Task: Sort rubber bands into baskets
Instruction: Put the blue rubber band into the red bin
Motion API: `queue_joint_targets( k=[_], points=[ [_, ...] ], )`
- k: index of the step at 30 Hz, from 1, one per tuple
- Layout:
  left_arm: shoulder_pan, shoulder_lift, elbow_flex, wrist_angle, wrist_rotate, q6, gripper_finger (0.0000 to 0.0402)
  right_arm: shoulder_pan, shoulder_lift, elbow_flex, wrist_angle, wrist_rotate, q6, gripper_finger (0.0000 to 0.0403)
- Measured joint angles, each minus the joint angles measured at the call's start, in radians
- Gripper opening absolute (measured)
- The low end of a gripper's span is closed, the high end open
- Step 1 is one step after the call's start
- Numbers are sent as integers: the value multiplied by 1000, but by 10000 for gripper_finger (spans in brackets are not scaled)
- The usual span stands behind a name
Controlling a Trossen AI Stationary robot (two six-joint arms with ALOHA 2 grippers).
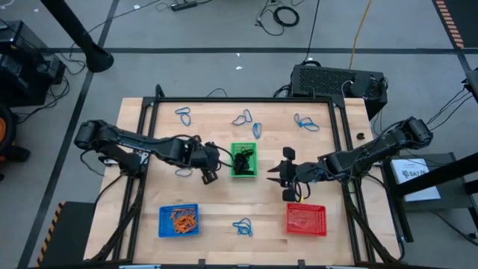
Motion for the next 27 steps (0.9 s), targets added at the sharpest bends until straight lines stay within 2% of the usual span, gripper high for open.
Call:
queue_joint_targets(
  k=[6,9,11,14,19,23,27],
  points=[
    [-9,3,-1,-208,7,-142,1,36,0,0,-4,0,28,109],
    [-9,19,-3,-306,-34,-200,0,43,0,0,-6,0,41,109],
    [-9,18,-4,-290,-56,-205,0,43,0,0,-8,0,53,109],
    [-21,18,-3,-139,-47,-129,0,44,0,0,-19,0,58,109],
    [-66,20,-3,267,81,64,0,44,-41,0,-43,21,7,109],
    [-118,64,-2,608,146,192,0,87,-125,1,-101,223,40,109],
    [-161,167,-1,903,171,297,0,170,-184,0,-200,399,117,109]
  ],
)
